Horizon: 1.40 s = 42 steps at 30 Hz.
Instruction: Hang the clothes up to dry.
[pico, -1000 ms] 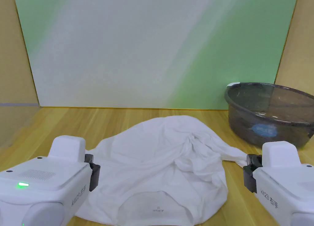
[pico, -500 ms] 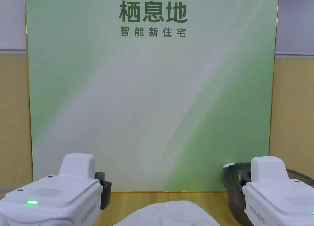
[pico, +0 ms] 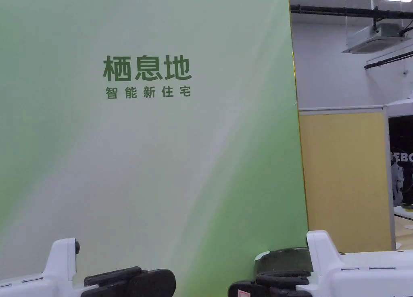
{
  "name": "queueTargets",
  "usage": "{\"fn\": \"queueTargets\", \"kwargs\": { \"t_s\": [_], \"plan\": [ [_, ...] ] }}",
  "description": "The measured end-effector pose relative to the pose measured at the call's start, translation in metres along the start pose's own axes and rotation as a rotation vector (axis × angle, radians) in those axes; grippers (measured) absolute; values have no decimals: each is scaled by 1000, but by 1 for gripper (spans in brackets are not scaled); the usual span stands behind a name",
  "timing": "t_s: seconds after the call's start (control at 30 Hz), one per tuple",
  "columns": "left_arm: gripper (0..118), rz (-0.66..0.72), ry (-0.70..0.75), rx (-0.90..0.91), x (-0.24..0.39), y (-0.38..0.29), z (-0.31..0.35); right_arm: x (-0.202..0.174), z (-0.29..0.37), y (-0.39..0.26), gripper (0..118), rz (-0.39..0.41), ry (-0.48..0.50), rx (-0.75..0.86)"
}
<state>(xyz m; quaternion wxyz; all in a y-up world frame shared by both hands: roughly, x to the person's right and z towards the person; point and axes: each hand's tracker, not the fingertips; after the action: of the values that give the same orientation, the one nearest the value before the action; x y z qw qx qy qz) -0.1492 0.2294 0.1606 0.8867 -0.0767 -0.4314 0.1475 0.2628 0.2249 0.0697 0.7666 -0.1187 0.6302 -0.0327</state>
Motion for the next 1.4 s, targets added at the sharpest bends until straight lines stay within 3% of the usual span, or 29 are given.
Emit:
{"fn": "queueTargets", "kwargs": {
  "t_s": [0.07,0.17,0.33,0.47,0.63,0.7,0.87,1.03,1.23,1.33,1.4],
  "plan": [
    [0,30,-83,-19,8,-2,-18,-9,13,1,0,1,-21,8],
    [0,-44,-130,-81,24,-1,-54,-12,47,-1,0,-39,-119,59],
    [0,-102,-377,-155,51,-1,-143,-70,128,-17,0,1,-351,84],
    [0,-59,-622,-230,86,-6,-220,-137,199,-43,0,-55,-633,132],
    [0,-178,-889,-317,167,-31,-288,-240,265,-79,0,-79,-997,187],
    [0,-215,-996,-338,205,-42,-310,-286,284,-94,0,-106,-1120,214],
    [0,-144,-1277,-365,285,-66,-340,-392,310,-122,0,-164,-1391,259],
    [0,-138,-1372,-395,342,-83,-350,-462,314,-134,0,-188,-1585,311],
    [0,-156,-1381,-400,368,-88,-348,-473,304,-122,0,-164,-1687,302],
    [0,-195,-1275,-276,375,-78,-338,-473,300,-108,0,-131,-1805,255],
    [0,-271,-1084,-70,389,-69,-314,-474,288,-94,0,-61,-1943,198]
  ]
}}
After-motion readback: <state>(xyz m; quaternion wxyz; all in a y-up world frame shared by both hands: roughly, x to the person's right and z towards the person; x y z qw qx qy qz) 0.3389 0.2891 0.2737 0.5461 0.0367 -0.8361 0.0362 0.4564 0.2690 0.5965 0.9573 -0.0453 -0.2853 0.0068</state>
